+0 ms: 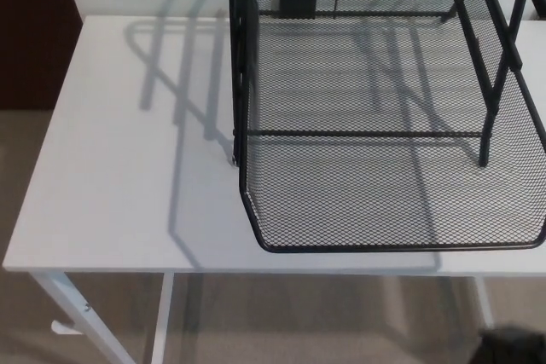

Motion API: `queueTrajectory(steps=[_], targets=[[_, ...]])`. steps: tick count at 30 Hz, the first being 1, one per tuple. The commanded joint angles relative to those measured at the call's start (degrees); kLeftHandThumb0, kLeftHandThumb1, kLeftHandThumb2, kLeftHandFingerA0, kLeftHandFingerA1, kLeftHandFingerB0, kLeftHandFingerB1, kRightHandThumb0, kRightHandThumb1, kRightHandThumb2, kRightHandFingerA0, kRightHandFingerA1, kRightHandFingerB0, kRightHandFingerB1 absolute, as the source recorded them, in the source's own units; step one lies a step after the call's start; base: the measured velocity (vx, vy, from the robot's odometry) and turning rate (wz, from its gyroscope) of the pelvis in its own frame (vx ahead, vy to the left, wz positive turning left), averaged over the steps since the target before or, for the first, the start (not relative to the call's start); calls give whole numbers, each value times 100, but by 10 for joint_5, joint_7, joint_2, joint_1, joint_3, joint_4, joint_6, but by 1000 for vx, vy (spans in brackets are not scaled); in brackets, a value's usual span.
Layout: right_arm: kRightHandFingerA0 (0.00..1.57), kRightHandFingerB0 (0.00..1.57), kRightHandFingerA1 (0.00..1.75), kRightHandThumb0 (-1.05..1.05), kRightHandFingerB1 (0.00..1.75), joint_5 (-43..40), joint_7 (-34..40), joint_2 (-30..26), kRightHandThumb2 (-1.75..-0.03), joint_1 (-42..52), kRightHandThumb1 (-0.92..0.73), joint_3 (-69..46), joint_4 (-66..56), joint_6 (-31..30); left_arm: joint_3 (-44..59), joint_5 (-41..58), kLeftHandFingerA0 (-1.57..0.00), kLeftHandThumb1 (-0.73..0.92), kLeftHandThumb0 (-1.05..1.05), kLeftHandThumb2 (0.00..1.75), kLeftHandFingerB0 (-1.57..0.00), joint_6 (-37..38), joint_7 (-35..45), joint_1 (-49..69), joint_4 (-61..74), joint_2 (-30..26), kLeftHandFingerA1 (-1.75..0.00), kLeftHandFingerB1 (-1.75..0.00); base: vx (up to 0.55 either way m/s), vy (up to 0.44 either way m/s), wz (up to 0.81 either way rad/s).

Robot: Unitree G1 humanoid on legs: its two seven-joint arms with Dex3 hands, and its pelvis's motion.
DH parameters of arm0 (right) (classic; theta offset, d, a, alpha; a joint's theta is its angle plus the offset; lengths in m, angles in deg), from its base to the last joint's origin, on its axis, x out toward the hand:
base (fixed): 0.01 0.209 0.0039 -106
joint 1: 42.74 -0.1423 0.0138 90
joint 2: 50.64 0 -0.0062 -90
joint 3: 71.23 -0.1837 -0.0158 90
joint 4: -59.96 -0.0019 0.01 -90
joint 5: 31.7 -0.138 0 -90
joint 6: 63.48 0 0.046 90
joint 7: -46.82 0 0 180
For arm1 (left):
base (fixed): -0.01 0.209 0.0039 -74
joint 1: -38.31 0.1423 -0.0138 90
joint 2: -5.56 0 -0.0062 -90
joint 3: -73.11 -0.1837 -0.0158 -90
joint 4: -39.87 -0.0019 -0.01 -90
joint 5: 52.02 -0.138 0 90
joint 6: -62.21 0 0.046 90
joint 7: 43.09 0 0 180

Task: The robot walks towards a file tray kept in the middle of a desk and uses its right hand to grab a tray and pulls it out towards itself

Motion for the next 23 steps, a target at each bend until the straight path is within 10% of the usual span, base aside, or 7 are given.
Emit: queueTrajectory(steps=[1, 4, 10, 17, 18, 19, 23], targets=[[124, 109, 130, 0, 87, -1330, -712, -85, -51, 51, -38, -772, 204, -2, 7, 5, -49, 67, -46, 60, -42, 34, 10, -12, -80, -19, -40, -37, 0, 0, 0], [131, 105, 78, -37, 73, -1051, -613, -128, -55, 178, -54, -625, 149, 128, 9, 9, -49, 66, -46, 60, -43, 31, 13, -10, -70, -19, -40, -37, 0, 0, 0], [113, 93, 90, -41, 82, -591, -375, -101, -81, 6, -49, -270, 264, 27, 17, 23, -46, 68, -47, 60, -39, 9, 41, 9, -9, -33, -40, -37, 0, 0, 0], [98, 74, 63, -32, 51, -400, -342, -14, -58, -207, -61, -133, 603, -14, 41, 47, -46, 68, -48, 60, -39, 12, 61, -28, -52, -46, -40, -36, 0, 0, 0], [90, 70, 59, -33, 50, -384, -343, -4, -58, -222, -63, -127, 641, -26, 45, 51, -40, 52, -47, 89, -26, 16, 61, -29, -62, -46, -56, -48, 0, 0, 0], [74, 60, 53, -32, 45, -373, -340, 4, -59, -237, -64, -123, 679, -24, 48, 53, -45, 68, -46, 60, -37, 20, 60, -31, -73, -46, -40, -36, 0, 0, 0], [4, 0, 49, -23, 46, -340, -326, 37, -96, -297, -51, -115, 841, -12, 70, 68, -32, 50, -52, 85, -20, 43, 47, -43, -141, -43, -51, -45, 0, 0, 0]])
